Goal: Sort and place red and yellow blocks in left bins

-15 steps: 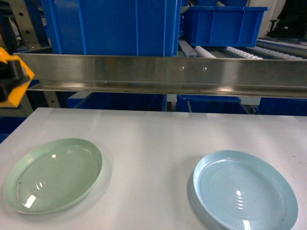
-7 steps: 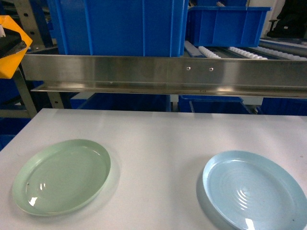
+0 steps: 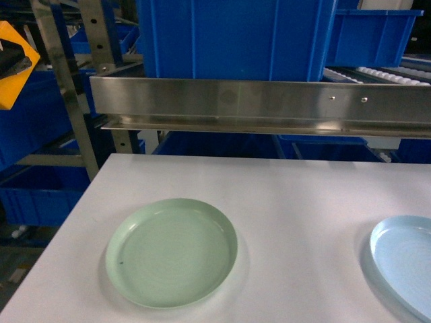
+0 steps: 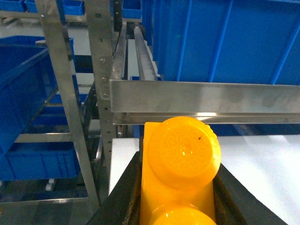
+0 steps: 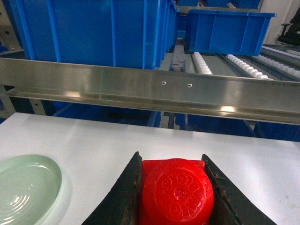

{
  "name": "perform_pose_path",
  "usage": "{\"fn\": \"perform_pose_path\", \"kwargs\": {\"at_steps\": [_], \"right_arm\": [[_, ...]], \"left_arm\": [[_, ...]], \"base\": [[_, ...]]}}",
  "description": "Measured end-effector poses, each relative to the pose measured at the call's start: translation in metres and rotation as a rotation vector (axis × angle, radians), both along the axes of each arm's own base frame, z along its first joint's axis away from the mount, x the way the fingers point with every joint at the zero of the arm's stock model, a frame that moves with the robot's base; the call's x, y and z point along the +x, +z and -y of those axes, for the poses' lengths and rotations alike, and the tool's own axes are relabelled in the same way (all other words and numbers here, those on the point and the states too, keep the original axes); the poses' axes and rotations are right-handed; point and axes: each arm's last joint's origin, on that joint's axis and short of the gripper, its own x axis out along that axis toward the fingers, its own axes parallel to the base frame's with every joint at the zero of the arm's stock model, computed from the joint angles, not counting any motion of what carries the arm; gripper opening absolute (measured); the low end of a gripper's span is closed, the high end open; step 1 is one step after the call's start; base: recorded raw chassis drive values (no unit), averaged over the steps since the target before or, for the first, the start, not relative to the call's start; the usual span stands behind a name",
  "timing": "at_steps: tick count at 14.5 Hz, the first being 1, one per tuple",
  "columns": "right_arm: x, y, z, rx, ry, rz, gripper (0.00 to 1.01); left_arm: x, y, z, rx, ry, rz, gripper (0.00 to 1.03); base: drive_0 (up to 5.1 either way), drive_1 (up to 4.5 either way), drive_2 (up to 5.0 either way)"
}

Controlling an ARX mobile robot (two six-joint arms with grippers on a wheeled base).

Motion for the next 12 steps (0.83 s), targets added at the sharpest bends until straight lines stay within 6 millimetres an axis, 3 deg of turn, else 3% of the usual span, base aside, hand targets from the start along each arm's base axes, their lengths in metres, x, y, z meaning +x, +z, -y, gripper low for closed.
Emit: {"fn": "perform_pose_path", "kwargs": {"at_steps": [12], "right_arm": [[-0.0001, 0.0002, 0.0000, 0.001, 0.000, 0.003, 0.28]], "left_arm": [[0.0000, 0.0000, -0.0004, 0.001, 0.004, -0.001, 0.27]], "base": [[-5.0, 2.44, 2.4]]}}
